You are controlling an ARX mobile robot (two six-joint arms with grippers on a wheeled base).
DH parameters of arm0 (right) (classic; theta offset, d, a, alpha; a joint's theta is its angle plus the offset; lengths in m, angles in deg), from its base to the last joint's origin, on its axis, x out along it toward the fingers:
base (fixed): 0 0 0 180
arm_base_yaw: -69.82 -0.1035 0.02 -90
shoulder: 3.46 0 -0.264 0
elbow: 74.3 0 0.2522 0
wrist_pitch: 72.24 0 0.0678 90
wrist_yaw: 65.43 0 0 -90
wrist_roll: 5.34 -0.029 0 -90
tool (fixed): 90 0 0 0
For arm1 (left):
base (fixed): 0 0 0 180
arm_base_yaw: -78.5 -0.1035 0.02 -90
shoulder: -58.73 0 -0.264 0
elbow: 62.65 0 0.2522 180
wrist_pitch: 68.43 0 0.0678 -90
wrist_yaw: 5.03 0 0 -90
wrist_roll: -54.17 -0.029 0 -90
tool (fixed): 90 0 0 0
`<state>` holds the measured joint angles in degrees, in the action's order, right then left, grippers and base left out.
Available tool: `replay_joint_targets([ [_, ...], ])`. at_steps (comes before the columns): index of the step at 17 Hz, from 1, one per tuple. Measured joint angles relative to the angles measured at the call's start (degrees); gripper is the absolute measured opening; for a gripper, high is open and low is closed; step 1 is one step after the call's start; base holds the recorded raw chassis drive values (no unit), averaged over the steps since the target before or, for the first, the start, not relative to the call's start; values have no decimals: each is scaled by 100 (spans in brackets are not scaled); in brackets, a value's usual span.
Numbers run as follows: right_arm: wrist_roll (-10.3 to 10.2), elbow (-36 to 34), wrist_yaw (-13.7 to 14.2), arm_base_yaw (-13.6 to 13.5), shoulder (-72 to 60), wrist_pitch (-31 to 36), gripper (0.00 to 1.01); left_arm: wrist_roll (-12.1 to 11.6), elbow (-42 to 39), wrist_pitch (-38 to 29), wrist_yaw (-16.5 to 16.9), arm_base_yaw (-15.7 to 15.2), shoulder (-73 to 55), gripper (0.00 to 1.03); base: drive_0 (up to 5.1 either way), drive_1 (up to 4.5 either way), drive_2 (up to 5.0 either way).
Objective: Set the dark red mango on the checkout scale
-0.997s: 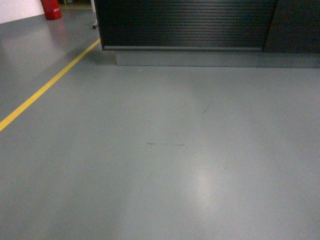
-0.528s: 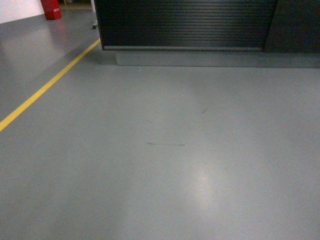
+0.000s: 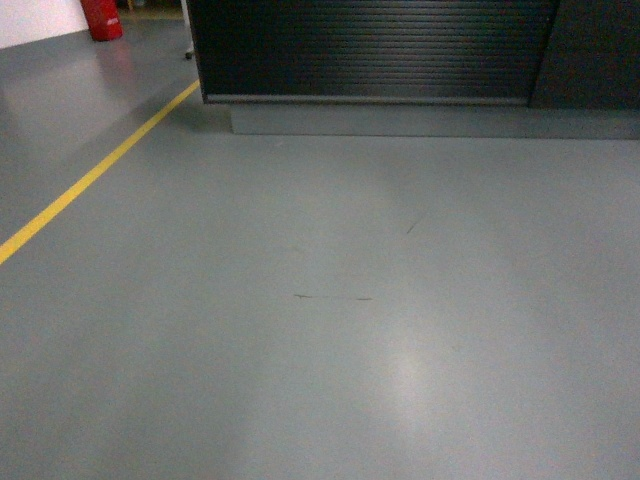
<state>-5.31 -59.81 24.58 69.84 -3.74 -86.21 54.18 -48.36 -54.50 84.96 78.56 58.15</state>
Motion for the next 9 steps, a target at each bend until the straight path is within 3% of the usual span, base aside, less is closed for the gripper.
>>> replay_joint_targets([
  [9, 2, 0, -9, 0, 0, 11, 98, 0, 0, 0, -4, 0, 0, 98, -2, 428, -433],
])
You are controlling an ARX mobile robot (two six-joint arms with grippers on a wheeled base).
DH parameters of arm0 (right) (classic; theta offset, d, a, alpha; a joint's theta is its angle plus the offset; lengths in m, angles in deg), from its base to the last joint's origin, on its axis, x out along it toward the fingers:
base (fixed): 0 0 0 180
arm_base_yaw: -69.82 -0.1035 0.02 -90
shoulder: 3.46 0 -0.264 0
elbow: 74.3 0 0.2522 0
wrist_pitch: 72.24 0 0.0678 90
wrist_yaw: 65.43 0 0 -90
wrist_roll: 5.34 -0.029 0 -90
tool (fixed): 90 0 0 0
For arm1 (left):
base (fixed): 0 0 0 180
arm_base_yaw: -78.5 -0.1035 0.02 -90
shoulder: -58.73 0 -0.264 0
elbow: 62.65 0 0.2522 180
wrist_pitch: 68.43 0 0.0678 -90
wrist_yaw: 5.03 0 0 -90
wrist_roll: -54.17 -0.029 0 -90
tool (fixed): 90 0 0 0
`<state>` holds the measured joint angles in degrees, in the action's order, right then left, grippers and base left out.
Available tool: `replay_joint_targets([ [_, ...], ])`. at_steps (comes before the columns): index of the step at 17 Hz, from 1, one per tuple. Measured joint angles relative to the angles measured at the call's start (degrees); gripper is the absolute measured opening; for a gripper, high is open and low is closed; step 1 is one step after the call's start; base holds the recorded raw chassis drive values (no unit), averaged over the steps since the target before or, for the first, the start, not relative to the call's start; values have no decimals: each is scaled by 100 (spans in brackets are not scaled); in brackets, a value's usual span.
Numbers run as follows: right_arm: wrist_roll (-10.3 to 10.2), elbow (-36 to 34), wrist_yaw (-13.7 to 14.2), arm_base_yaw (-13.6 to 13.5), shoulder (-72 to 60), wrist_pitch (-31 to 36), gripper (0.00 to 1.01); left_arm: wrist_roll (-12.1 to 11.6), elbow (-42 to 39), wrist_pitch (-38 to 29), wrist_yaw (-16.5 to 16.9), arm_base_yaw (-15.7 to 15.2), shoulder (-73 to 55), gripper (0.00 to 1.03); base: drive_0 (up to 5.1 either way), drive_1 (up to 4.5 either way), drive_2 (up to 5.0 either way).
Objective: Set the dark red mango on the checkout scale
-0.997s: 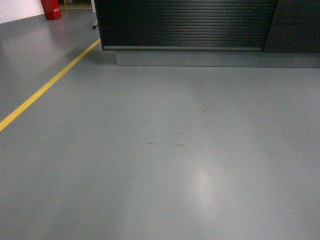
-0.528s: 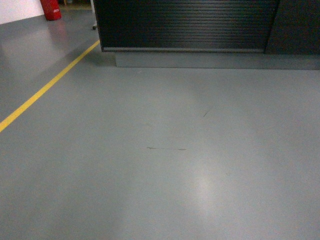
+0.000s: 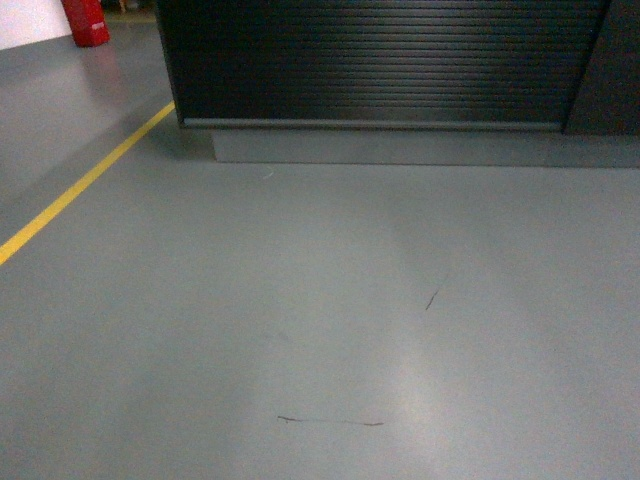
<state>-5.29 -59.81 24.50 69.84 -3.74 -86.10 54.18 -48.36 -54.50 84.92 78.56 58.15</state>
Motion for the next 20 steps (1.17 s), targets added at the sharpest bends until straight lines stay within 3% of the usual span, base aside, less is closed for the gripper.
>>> replay_joint_targets([
  [20, -2, 0, 9, 0, 0, -31, 98, 0, 0, 4, 4, 0, 0, 98, 2, 432, -428],
])
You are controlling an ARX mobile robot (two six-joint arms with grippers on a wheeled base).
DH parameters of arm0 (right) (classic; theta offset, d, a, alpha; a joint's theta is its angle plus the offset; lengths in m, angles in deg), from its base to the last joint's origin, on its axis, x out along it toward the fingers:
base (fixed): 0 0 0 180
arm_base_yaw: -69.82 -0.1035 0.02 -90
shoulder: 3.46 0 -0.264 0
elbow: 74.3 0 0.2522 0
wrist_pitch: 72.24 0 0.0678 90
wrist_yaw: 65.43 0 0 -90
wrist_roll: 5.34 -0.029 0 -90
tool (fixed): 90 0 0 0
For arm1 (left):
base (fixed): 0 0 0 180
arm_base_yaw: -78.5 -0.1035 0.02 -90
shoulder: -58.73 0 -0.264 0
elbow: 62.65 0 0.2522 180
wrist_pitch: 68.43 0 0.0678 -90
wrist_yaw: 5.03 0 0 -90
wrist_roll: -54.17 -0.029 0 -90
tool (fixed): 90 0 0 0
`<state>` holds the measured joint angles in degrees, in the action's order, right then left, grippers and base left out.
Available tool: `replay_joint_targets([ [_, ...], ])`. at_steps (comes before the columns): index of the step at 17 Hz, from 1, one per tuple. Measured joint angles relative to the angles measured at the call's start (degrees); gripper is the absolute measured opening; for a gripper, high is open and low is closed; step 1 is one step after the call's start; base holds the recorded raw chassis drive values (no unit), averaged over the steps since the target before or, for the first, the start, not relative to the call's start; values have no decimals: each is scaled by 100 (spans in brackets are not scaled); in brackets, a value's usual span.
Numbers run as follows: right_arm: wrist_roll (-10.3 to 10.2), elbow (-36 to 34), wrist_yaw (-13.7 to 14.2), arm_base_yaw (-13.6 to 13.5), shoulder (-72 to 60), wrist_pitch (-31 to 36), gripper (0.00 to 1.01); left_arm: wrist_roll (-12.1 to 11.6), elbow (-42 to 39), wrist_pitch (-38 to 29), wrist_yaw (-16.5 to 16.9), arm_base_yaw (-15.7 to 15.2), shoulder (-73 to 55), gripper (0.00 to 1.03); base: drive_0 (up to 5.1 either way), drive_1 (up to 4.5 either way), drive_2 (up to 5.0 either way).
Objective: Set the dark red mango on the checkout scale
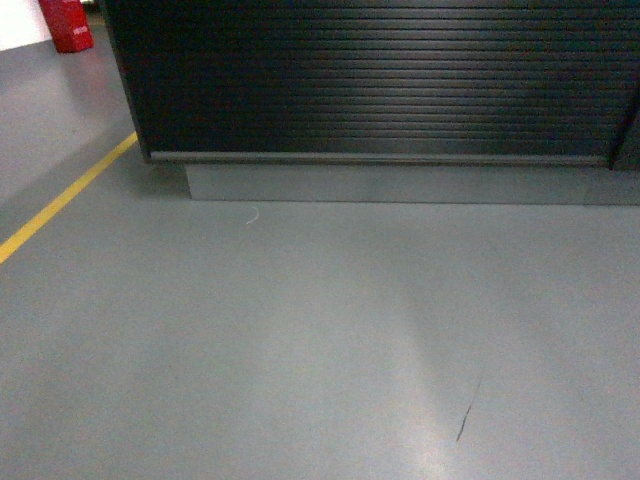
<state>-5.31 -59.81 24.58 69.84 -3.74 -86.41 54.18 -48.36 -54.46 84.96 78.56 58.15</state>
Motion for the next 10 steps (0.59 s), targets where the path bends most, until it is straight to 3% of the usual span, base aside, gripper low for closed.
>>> replay_joint_targets([
  [10, 0, 0, 0, 0, 0, 17, 98, 0, 0, -7, -2, 0, 0, 98, 1, 431, -429],
])
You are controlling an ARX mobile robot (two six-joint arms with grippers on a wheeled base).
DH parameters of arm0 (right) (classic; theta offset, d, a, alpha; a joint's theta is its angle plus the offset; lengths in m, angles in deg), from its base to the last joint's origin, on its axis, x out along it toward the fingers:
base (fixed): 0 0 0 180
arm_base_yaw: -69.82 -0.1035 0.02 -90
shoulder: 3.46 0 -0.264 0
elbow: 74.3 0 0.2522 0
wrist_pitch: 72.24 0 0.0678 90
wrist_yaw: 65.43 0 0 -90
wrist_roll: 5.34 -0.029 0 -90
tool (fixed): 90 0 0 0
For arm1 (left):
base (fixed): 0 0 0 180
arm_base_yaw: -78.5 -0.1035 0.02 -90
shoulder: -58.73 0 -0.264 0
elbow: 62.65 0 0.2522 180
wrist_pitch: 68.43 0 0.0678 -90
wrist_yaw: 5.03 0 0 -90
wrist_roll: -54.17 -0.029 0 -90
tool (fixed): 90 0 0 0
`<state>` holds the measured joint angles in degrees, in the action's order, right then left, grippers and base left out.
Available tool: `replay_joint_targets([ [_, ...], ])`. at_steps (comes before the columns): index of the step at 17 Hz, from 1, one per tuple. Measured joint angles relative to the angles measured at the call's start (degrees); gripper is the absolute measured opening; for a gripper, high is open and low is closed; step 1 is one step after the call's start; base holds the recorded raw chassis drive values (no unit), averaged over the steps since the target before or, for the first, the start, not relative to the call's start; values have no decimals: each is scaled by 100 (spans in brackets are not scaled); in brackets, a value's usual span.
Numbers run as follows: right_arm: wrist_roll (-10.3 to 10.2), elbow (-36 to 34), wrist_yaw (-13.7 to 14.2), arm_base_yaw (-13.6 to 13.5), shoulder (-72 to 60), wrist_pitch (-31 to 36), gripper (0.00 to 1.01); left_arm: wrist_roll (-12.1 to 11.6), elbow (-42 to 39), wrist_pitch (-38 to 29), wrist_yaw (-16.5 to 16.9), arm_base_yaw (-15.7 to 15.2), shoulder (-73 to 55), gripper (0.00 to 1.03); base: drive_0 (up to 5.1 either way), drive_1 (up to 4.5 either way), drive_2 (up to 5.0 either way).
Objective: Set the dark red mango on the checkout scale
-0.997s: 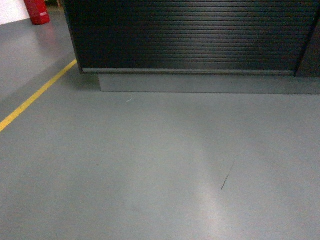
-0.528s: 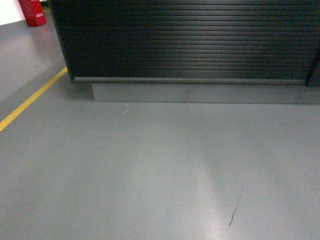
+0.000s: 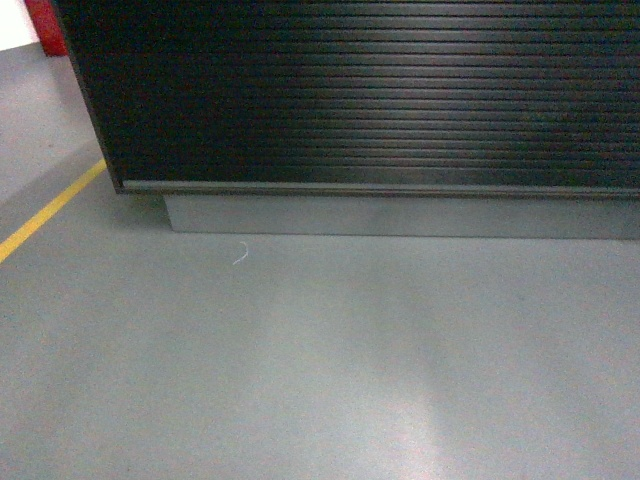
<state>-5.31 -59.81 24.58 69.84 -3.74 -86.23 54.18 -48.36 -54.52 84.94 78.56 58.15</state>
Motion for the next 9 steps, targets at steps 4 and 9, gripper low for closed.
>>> replay_joint_targets([
  [4, 2, 0, -2, 0, 0, -11, 98, -2, 0, 0, 4, 0, 0, 98, -4, 426, -435],
  [9, 0, 0, 0, 0, 0, 0, 98, 0, 0, 4, -15, 0, 0, 98, -6, 425, -436],
])
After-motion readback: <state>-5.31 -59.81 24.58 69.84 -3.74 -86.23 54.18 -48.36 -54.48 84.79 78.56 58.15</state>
